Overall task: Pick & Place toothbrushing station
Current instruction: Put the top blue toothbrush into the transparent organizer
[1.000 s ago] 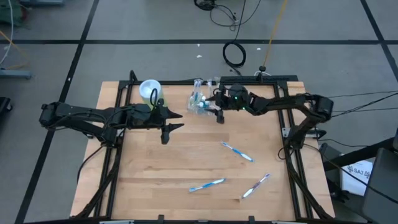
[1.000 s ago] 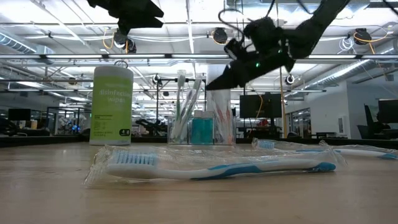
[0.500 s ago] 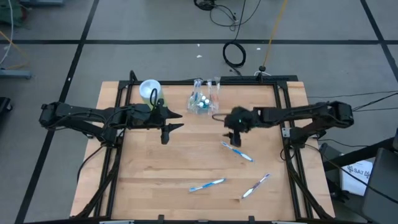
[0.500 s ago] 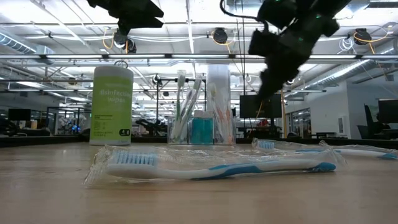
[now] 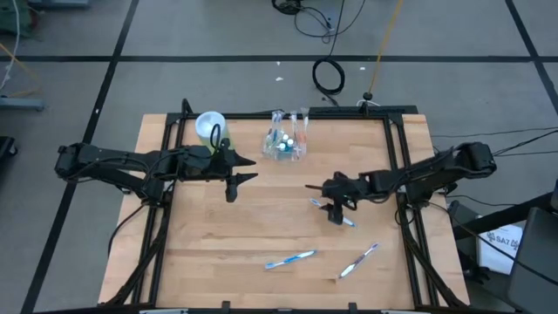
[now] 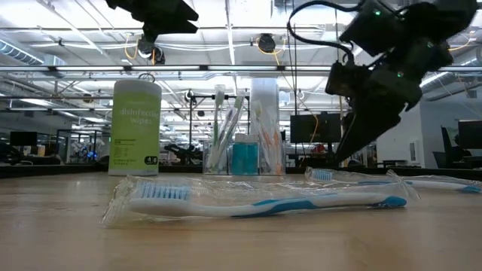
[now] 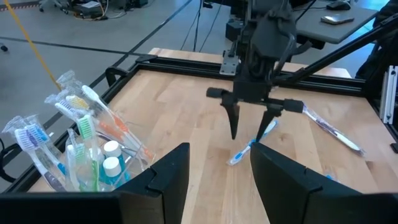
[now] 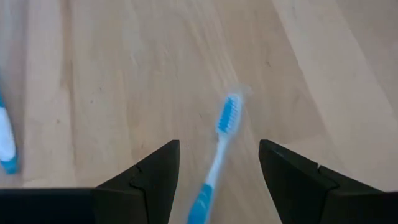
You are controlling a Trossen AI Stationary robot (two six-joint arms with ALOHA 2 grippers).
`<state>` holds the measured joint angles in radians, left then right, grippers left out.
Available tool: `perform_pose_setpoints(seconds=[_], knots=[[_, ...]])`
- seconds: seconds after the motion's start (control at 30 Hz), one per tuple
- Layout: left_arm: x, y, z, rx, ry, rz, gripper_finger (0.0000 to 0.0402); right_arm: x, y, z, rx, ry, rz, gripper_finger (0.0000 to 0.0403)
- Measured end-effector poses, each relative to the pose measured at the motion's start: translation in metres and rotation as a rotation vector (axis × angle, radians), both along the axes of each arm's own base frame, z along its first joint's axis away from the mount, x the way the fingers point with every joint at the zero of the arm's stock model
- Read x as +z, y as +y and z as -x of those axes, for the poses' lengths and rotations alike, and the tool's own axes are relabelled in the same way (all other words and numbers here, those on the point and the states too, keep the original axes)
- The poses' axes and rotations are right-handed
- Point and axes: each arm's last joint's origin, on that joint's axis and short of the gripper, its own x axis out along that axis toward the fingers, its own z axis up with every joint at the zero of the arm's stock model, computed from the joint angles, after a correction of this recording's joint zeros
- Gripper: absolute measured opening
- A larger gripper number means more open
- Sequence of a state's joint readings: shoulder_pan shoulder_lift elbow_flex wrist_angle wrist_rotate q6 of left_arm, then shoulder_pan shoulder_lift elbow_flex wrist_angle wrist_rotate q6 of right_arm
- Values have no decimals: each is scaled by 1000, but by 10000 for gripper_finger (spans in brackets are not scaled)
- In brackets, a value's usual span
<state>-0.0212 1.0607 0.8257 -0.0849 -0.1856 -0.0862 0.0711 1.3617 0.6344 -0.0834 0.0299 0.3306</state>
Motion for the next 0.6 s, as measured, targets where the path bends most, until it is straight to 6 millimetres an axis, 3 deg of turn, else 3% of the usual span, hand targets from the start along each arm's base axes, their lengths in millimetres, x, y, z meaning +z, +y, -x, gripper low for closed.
perform_pose_setpoints(seconds=[0.13, 0.27, 0.6], knots=[[0, 0, 0, 0, -2, 0, 177, -15, 0, 7, 12, -112, -1, 212], [1, 0, 0, 0, -9, 0, 177, -30, 0, 14, 13, -114, 0, 212], [1, 0, 0, 7, -9, -2, 177, -60, 4, 5, 82, -94, 145, 210]])
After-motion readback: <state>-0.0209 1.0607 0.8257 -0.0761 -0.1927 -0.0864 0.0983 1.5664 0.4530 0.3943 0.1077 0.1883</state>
